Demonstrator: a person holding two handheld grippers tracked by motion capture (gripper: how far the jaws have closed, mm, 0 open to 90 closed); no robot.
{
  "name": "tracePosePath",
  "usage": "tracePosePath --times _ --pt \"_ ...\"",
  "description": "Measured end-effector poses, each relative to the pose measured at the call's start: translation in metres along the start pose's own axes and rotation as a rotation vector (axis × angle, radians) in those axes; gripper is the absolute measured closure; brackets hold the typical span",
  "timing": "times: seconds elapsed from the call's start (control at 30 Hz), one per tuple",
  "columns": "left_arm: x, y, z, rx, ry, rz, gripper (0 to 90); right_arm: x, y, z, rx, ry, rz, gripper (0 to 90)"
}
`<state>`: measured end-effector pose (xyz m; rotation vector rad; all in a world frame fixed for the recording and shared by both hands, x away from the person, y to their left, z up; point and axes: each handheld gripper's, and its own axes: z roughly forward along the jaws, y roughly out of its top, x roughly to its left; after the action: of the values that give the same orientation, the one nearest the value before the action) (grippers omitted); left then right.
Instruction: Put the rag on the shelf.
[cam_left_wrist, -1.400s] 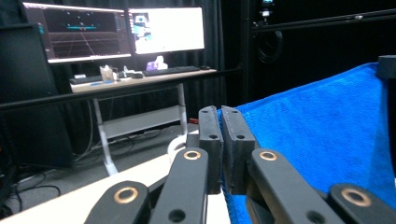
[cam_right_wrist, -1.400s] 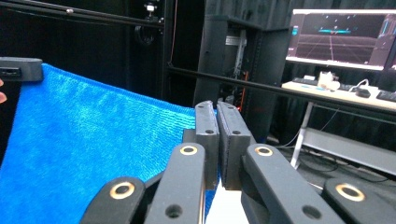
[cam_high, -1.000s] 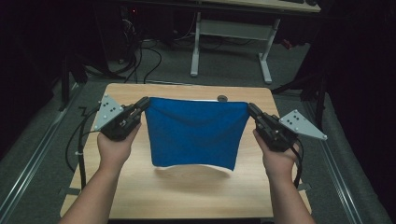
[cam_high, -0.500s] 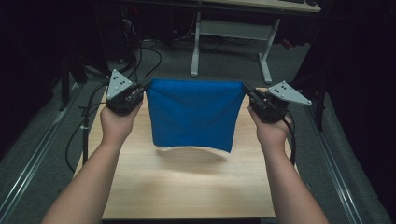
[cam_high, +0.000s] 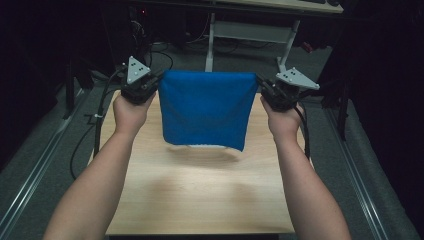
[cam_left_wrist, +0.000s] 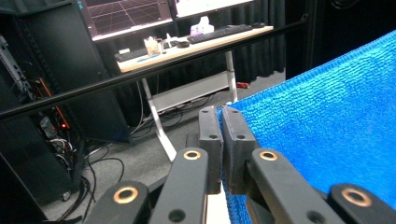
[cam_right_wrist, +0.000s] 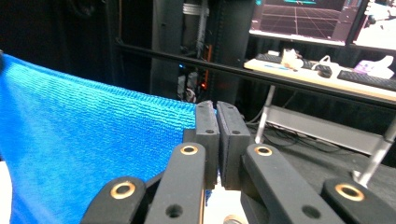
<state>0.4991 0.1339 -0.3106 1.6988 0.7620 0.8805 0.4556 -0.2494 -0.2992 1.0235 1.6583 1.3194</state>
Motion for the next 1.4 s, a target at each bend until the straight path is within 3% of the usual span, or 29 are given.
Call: tracePosePath --times 0.27,0.4,0.53,0.63,0.73,0.77,0.93,1.07,1.1,1.23,1.4 --pt "0.005 0.009 0.025 0.032 0.034 0.036 87.7 -0.018 0.000 0.032 0.047 -0.023 0.027 89.0" --pt "0.011 0.004 0.035 0.054 0.023 -0.021 87.6 -0.024 -0.003 0.043 0.071 -0.032 0.035 89.2" --pt "0.007 -0.005 0.046 0.094 0.021 -0.008 87.8 -0.021 -0.009 0.049 0.106 -0.039 -0.002 89.5" --pt "0.006 -0.017 0.052 0.130 0.018 -0.018 87.8 -0.020 -0.020 0.054 0.131 -0.045 0.000 89.4" --pt "0.008 -0.034 0.057 0.180 0.002 -0.059 87.7 -0.021 -0.029 0.058 0.152 -0.041 0.005 89.4" --pt "0.008 -0.045 0.060 0.200 -0.013 -0.077 87.8 -0.021 -0.039 0.063 0.182 -0.033 0.011 89.4" --pt "0.003 -0.067 0.063 0.251 -0.035 -0.084 87.7 -0.018 -0.058 0.071 0.229 -0.015 0.018 89.4" --pt "0.001 -0.089 0.062 0.268 -0.071 -0.144 87.7 -0.019 -0.074 0.073 0.256 0.002 0.037 89.4" --pt "0.000 -0.097 0.063 0.301 -0.090 -0.153 87.7 -0.018 -0.082 0.072 0.265 0.006 0.046 89.4" --pt "-0.003 -0.109 0.062 0.299 -0.111 -0.183 87.6 -0.017 -0.094 0.071 0.282 0.012 0.039 89.3" --pt "-0.009 -0.127 0.062 0.302 -0.135 -0.232 87.6 -0.016 -0.117 0.068 0.317 0.022 0.068 89.3"
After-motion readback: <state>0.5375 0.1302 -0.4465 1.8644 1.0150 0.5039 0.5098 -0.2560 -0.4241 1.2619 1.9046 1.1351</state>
